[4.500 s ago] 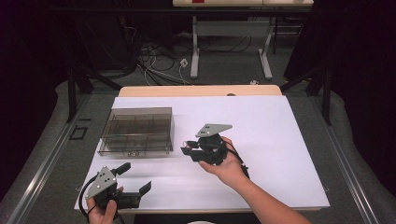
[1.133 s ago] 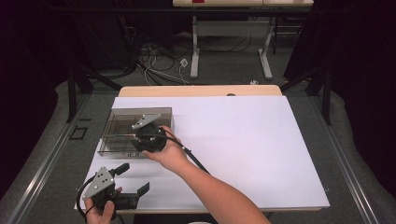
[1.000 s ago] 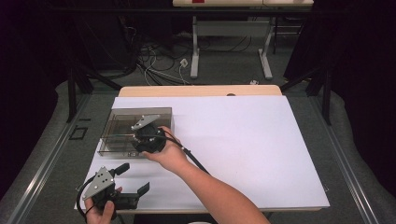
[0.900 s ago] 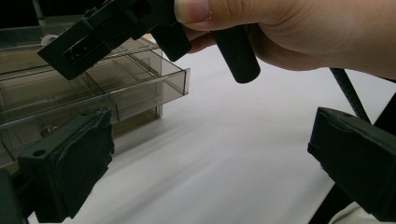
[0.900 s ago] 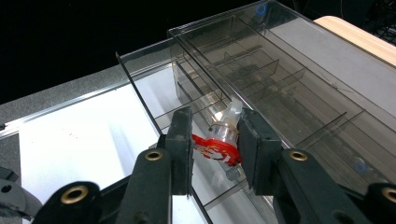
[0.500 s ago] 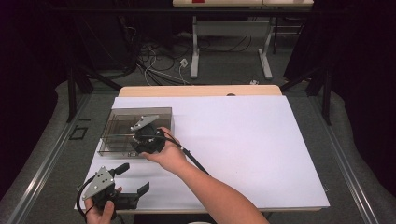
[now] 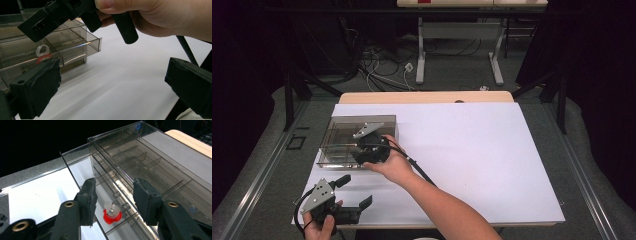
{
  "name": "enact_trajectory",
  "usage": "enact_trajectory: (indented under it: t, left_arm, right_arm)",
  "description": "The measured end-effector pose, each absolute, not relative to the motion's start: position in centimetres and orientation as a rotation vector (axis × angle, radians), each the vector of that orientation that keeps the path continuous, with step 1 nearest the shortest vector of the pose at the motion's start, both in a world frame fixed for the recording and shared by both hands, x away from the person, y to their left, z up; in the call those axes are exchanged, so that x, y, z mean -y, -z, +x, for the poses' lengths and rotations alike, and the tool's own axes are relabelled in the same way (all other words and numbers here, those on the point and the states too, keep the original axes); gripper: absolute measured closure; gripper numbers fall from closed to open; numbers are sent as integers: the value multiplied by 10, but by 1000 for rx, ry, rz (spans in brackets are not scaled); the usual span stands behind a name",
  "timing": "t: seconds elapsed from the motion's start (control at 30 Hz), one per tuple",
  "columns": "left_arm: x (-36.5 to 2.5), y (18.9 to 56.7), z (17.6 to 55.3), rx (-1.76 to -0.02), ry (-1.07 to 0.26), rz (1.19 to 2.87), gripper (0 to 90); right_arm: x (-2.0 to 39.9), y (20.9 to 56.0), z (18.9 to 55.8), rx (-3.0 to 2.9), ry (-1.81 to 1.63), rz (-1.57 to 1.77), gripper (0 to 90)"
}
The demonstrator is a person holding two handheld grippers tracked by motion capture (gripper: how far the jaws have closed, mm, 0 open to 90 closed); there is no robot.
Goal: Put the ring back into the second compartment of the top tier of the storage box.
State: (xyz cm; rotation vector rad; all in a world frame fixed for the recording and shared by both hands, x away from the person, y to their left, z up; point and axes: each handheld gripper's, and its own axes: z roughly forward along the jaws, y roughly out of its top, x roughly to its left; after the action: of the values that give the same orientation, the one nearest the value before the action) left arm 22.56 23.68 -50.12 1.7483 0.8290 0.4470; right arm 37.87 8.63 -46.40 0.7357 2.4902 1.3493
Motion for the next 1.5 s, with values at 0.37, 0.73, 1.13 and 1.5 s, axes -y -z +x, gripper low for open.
enact_trajectory:
  t: [0.37, 0.73, 1.13, 1.5]
  left_arm:
    - [-237, 501, 226, -832, -449, 1748, 1]
    - [-237, 502, 225, -834, -452, 1752, 1]
    - [-236, 502, 226, -836, -445, 1749, 1]
    - [-235, 502, 227, -832, -449, 1756, 1]
  right_arm:
    - [-82, 458, 377, -2449, -1416, 713, 411]
    - [-67, 448, 373, -2432, -1351, 676, 388]
    - [-40, 440, 367, -2419, -1408, 719, 267]
    - [-20, 434, 357, -2365, -1413, 745, 154]
